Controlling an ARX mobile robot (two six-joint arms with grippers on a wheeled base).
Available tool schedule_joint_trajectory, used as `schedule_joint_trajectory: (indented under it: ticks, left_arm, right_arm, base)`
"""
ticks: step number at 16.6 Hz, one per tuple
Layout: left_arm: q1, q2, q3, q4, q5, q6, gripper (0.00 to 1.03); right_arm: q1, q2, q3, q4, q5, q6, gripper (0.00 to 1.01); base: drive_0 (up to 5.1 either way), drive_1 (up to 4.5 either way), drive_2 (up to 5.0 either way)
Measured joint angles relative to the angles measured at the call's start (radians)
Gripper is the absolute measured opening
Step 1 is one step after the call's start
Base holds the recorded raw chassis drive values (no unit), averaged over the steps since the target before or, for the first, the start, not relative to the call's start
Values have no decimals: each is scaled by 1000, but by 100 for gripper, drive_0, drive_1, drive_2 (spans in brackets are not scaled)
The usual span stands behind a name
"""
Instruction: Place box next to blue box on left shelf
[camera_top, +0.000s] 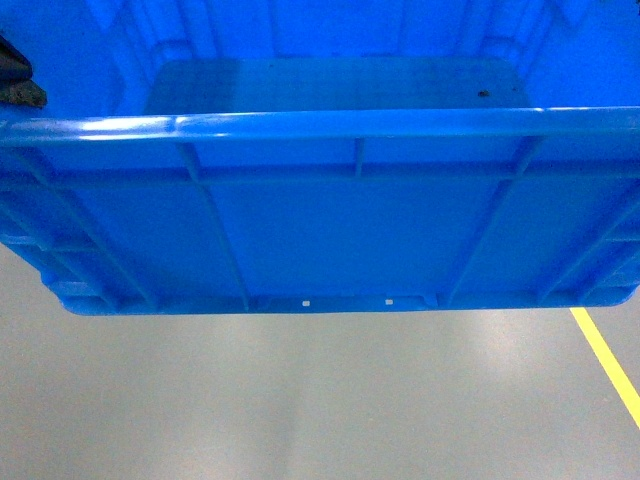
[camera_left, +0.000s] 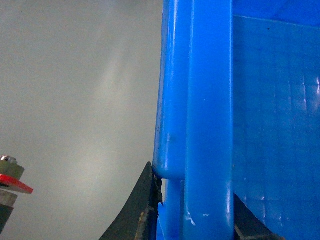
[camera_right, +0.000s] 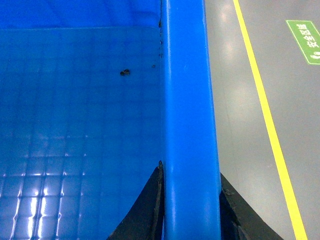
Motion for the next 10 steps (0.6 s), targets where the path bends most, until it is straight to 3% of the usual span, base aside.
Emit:
schedule_joint_trajectory:
  ticks: [1, 3, 10]
  left_arm:
    - [0, 0, 0, 0, 0, 0, 17]
    - [0, 0, 0, -4, 0, 0, 17]
    - [-3, -6, 0, -4, 0, -2, 17]
  right_arm:
    - [0, 0, 0, 0, 0, 0, 21]
    - [0, 0, 0, -2, 0, 0, 21]
    - [0, -5, -1, 0, 3, 0, 20]
  base:
    - [-166, -166, -166]
    - [-148, 261, -557]
    - [8, 419, -403]
